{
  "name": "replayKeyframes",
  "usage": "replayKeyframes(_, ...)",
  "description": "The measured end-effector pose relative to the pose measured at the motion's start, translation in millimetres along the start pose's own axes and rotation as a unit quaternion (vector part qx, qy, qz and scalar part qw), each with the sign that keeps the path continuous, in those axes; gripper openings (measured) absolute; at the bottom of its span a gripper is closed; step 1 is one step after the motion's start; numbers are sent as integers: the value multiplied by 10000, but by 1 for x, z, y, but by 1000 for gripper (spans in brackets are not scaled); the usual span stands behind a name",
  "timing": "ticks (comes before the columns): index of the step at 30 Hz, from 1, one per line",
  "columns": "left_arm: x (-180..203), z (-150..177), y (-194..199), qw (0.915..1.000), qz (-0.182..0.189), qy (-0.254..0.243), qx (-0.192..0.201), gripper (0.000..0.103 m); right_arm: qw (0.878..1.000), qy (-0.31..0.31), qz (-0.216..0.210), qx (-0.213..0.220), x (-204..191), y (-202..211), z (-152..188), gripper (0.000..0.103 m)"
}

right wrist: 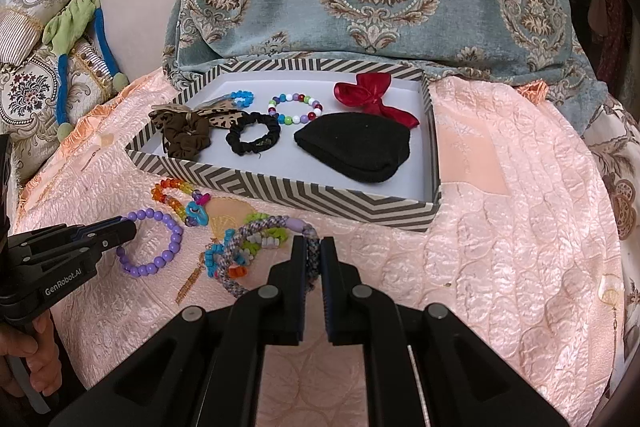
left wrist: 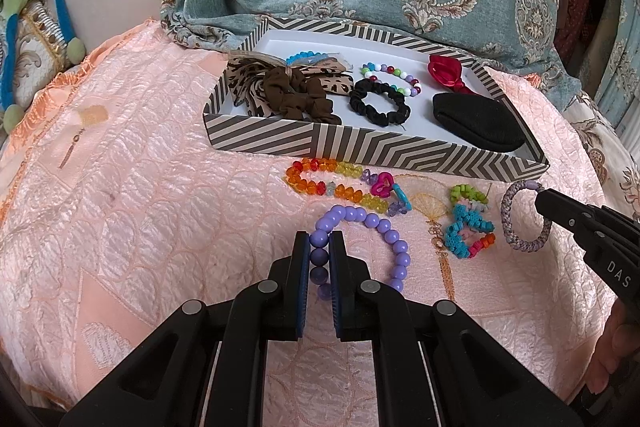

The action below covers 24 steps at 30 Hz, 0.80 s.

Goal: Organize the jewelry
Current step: 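Place the purple bracelet in the box with the left tool while the right tool places the silver bracelet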

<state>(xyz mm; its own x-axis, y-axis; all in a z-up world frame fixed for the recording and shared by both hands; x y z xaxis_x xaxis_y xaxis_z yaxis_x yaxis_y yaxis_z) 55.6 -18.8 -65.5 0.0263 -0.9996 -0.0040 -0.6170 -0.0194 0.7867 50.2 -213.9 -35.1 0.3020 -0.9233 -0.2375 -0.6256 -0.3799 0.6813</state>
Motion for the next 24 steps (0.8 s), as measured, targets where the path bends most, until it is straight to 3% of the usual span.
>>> replayKeyframes(10,6,-22,29,9994,196,77,282,0,9998,84,-61,181,-6,11,-17,6)
replayKeyframes(17,14,-77,62,9960,468,135,750,0,9985,206,-111,497,-9,16,-68,6)
replayKeyframes(24,36,-136,50,9945,435,-23,956,0,9990,227,-114,363,8,-22,-103,6)
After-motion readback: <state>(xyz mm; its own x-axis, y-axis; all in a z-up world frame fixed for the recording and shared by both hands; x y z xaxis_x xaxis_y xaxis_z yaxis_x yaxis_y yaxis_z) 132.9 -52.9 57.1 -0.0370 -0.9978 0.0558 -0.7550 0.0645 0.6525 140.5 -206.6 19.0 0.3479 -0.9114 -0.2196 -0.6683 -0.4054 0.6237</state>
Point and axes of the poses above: each gripper's, at about its wrist camera, not at the fingertips, and y roughly against the way its jaws point, x to its right, z to its underside, the point moved 6 cm from there along -y, roughly the way its jaws point, and after that the axes turned 10 degrees about -z, right-handed, at the moved point
